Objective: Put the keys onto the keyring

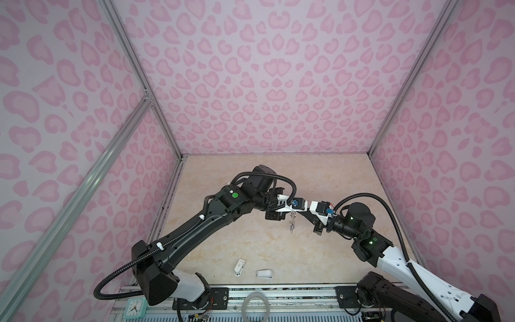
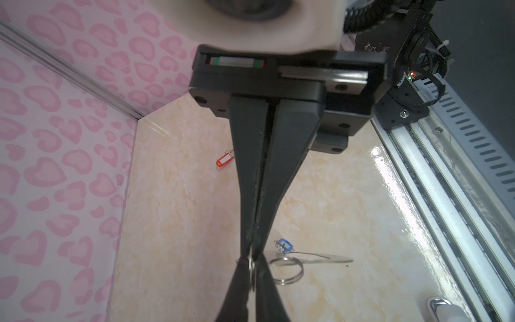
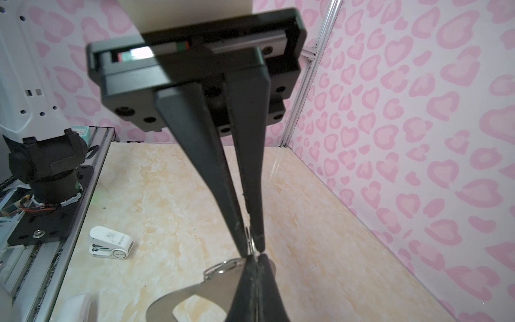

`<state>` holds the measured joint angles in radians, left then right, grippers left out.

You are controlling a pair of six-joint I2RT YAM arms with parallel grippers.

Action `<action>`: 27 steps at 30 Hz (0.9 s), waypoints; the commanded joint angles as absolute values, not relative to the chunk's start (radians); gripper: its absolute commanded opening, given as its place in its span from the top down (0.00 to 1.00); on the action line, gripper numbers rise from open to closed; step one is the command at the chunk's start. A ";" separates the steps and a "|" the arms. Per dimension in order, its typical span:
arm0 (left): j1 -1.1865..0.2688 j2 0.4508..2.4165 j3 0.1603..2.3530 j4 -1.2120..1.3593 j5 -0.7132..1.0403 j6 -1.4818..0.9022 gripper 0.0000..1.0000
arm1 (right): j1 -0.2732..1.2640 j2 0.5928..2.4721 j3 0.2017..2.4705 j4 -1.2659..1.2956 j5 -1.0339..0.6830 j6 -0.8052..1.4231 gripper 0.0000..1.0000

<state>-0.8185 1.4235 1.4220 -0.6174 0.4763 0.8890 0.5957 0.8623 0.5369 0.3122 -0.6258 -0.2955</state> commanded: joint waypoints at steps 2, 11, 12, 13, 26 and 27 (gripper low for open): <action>-0.765 1.380 1.371 -0.527 0.580 0.843 0.70 | 0.597 0.854 0.519 0.372 -0.627 -0.270 1.00; -0.689 1.315 1.193 -0.296 0.776 0.714 0.70 | 0.597 0.847 0.508 0.430 -0.646 -0.239 1.00; -0.687 1.318 1.188 -0.288 0.782 0.706 0.70 | 0.596 0.848 0.508 0.435 -0.649 -0.235 1.00; -0.687 1.322 1.184 -0.281 0.790 0.701 0.70 | 0.597 0.848 0.506 0.436 -0.652 -0.235 1.00; -0.690 1.328 1.167 -0.208 0.825 0.656 0.79 | 0.596 0.836 0.516 0.403 -0.661 -0.237 1.00; -0.693 1.328 1.169 -0.216 0.825 0.663 0.80 | 0.596 0.836 0.516 0.400 -0.661 -0.239 1.00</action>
<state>-0.6899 1.3262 1.1599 -0.2424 0.7979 0.6628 0.5953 0.8375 0.5121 0.3912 -0.6552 -0.2432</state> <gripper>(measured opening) 0.208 0.049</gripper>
